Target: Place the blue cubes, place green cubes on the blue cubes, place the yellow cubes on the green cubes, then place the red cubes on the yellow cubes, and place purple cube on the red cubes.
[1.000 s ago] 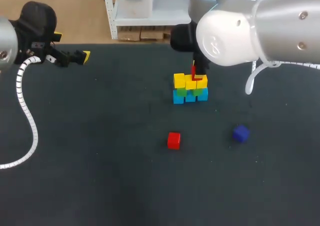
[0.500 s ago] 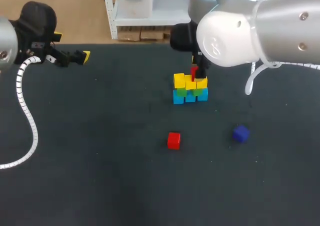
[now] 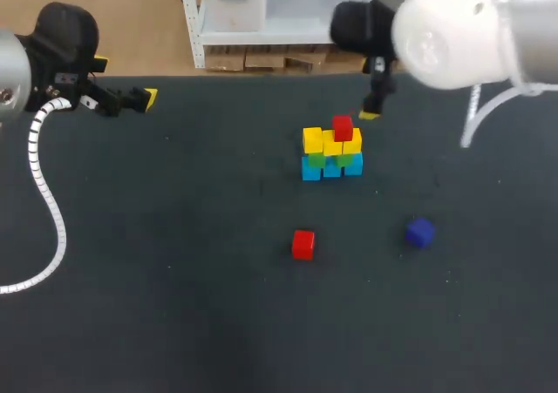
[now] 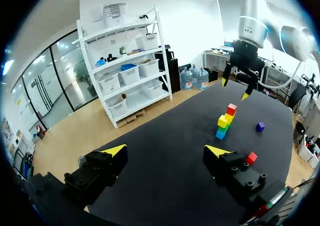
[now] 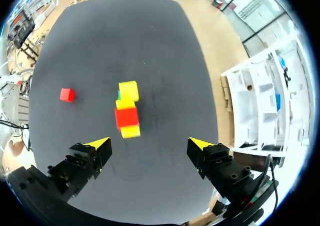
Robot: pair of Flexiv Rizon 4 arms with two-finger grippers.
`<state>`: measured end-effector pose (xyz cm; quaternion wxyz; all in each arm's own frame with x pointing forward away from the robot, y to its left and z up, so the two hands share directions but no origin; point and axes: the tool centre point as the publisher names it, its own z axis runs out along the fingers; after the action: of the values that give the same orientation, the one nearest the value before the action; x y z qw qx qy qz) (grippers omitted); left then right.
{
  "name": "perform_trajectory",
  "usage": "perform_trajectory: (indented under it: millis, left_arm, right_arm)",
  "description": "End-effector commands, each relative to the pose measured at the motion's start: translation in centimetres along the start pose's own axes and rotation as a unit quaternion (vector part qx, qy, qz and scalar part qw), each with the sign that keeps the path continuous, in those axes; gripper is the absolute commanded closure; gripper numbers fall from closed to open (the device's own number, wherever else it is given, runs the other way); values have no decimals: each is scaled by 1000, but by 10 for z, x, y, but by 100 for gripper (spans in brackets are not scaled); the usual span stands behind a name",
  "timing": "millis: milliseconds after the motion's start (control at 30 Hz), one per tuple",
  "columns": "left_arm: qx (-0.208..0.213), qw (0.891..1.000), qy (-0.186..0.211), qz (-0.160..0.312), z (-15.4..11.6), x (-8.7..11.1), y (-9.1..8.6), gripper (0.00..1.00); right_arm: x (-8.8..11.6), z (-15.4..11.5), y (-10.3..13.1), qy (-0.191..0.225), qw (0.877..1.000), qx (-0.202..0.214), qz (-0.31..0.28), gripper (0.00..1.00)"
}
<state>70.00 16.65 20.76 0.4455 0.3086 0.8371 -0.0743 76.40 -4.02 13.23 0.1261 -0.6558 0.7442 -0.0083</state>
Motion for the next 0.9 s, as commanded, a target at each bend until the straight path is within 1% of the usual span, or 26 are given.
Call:
perform_trajectory:
  millis: [33,133,200,267,400,500,700,900]
  left_arm:
    - [9,1000,-4,1,-1,2,4,0]
    - [9,1000,-4,1,-1,2,4,0]
    - [9,1000,-4,1,-1,2,4,0]
    - [9,1000,-4,1,-1,2,4,0]
    - [9,1000,-4,1,-1,2,4,0]
    - [9,1000,-4,1,-1,2,4,0]
    - [9,1000,-4,1,-1,2,4,0]
    - [9,1000,-4,1,-1,2,4,0]
  right_arm:
    - [27,-7,-8,-30,999,4,27,0]
    - [41,-8,-22,-55,996,-7,69,0]
    - [49,-9,-31,-67,993,1,96,0]
    - [57,-9,-40,-88,988,11,130,0]
    - [67,-9,-51,-110,980,28,165,0]
    - [75,-9,-57,-117,976,35,183,0]
    - [91,-4,-68,-116,968,54,214,0]
    - [108,0,-76,-114,957,78,256,0]
